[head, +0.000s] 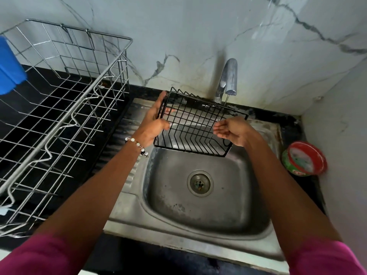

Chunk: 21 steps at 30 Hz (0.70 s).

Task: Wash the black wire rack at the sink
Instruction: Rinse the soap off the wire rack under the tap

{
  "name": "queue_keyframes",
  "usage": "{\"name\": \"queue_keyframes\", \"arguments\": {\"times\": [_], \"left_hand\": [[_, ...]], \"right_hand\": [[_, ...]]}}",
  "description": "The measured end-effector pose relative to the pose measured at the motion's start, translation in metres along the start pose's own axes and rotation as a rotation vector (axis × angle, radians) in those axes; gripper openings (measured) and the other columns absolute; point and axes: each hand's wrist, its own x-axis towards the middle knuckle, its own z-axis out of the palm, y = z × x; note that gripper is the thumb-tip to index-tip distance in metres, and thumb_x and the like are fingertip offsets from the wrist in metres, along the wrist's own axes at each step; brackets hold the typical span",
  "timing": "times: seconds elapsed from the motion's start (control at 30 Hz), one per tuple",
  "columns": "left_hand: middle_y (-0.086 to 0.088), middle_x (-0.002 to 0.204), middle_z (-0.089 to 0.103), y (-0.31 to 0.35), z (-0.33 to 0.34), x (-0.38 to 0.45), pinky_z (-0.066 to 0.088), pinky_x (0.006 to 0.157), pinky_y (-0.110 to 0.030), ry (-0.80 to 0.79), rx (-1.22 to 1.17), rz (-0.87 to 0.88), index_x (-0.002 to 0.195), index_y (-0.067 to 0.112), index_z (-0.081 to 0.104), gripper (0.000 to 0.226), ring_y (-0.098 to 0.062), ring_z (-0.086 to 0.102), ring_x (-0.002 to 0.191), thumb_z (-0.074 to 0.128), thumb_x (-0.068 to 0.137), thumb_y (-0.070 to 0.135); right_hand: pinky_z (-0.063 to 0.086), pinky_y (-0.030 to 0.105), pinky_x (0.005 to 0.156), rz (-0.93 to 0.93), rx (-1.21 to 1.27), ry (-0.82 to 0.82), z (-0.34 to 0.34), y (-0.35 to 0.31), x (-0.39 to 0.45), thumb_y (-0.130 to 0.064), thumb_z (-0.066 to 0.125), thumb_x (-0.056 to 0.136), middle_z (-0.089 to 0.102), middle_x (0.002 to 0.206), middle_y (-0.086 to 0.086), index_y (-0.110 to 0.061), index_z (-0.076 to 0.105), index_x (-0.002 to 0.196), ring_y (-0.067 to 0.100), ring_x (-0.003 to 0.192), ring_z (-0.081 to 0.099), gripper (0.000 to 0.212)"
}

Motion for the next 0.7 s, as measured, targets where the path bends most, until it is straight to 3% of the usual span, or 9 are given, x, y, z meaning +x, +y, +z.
{"name": "queue_keyframes", "arguments": {"times": [0.13, 0.3, 0.4, 0.47, 0.57, 0.63, 0.7], "left_hand": [[-0.004, 0.121, 0.059, -0.011, 0.007, 0.005, 0.049, 0.069, -0.022, -0.028, -0.02, 0.007, 0.15, 0.035, 0.027, 0.103, -0.003, 0.053, 0.1, 0.041, 0.07, -0.028], [-0.007, 0.119, 0.056, -0.021, 0.018, 0.006, 0.046, 0.058, -0.013, -0.01, -0.078, 0.013, 0.151, 0.025, 0.028, 0.099, -0.007, 0.051, 0.115, 0.035, 0.07, -0.03], [-0.008, 0.113, 0.054, -0.026, 0.024, 0.01, 0.041, 0.051, -0.012, 0.025, -0.128, 0.036, 0.151, 0.019, 0.03, 0.096, -0.01, 0.05, 0.105, 0.032, 0.069, -0.032], [-0.006, 0.111, 0.054, -0.029, 0.026, 0.013, 0.039, 0.047, -0.011, 0.06, -0.159, 0.037, 0.15, 0.018, 0.03, 0.095, -0.011, 0.049, 0.099, 0.03, 0.07, -0.032], [-0.002, 0.104, 0.048, -0.031, 0.031, 0.014, 0.035, 0.042, -0.012, 0.089, -0.16, 0.012, 0.15, 0.026, 0.031, 0.097, -0.008, 0.044, 0.084, 0.031, 0.071, -0.031], [0.002, 0.101, 0.048, -0.035, 0.033, 0.016, 0.033, 0.039, -0.015, 0.065, -0.156, 0.004, 0.149, 0.038, 0.028, 0.104, -0.009, 0.04, 0.072, 0.033, 0.07, -0.03], [0.008, 0.104, 0.053, -0.039, 0.034, 0.017, 0.033, 0.037, -0.017, 0.053, -0.164, -0.009, 0.146, 0.049, 0.023, 0.11, -0.009, 0.042, 0.074, 0.035, 0.07, -0.03]], "right_hand": [[0.052, 0.039, 0.092, 0.011, 0.074, -0.182, 0.006, -0.008, -0.01, 0.004, 0.033, 0.096, 0.066, 0.108, 0.025, 0.012, 0.059, 0.111, 0.032, 0.102, 0.067, 0.032], [0.054, 0.036, 0.086, 0.006, -0.149, -0.037, 0.002, -0.011, -0.008, 0.0, 0.041, 0.096, 0.064, 0.104, 0.021, 0.006, 0.062, 0.102, 0.03, 0.099, 0.063, 0.022], [0.054, 0.036, 0.086, 0.017, -0.049, -0.096, -0.004, -0.014, -0.013, -0.002, 0.042, 0.097, 0.063, 0.086, 0.018, 0.006, 0.062, 0.104, 0.032, 0.099, 0.063, 0.023], [0.054, 0.036, 0.085, 0.031, 0.038, -0.077, -0.012, -0.011, -0.012, 0.001, 0.033, 0.098, 0.066, 0.095, 0.021, 0.007, 0.062, 0.1, 0.032, 0.096, 0.066, 0.029], [0.055, 0.034, 0.084, -0.009, 0.118, -0.023, -0.019, -0.01, -0.012, 0.0, 0.033, 0.098, 0.067, 0.095, 0.019, 0.005, 0.061, 0.1, 0.029, 0.094, 0.067, 0.029], [0.054, 0.036, 0.088, -0.052, 0.206, -0.081, -0.02, -0.013, -0.015, 0.001, 0.035, 0.097, 0.068, 0.101, 0.019, 0.003, 0.062, 0.102, 0.029, 0.098, 0.067, 0.028], [0.053, 0.037, 0.091, -0.092, 0.281, -0.127, -0.02, -0.016, -0.018, 0.005, 0.035, 0.096, 0.067, 0.109, 0.02, 0.002, 0.063, 0.102, 0.03, 0.103, 0.066, 0.029]]}}
